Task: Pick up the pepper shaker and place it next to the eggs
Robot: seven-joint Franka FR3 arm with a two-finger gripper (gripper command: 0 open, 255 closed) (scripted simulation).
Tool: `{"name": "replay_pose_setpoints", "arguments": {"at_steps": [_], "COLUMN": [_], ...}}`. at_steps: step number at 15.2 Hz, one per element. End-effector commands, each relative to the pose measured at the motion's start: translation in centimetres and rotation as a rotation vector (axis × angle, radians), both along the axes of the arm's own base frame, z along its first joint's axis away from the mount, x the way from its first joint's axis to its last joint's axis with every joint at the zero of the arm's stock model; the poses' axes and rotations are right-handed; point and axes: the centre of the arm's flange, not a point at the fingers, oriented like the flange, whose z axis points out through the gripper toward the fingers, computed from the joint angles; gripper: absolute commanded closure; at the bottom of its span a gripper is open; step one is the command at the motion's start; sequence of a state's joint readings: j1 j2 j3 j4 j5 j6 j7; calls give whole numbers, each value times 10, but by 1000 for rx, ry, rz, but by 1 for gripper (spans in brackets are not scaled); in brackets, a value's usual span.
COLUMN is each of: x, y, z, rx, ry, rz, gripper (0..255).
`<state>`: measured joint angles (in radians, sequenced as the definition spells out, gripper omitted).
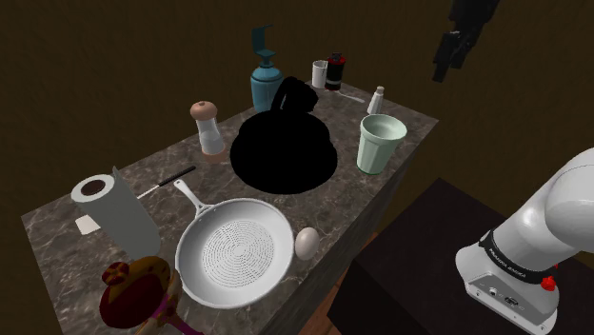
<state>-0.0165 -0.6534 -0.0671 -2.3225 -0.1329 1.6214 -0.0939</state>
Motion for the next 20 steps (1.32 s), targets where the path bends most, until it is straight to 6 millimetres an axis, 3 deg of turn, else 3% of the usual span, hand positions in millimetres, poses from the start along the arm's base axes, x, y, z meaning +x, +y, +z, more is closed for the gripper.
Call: {"name": "replay_pose_setpoints", "arguments": {"at_steps": [1,20], "x": [16,180], "y": [-12,-139], "z": [-12,-135], "rx": [-2,-14], "ry": [-9,-81], "rz": [13,126], "gripper": [0,0]}}
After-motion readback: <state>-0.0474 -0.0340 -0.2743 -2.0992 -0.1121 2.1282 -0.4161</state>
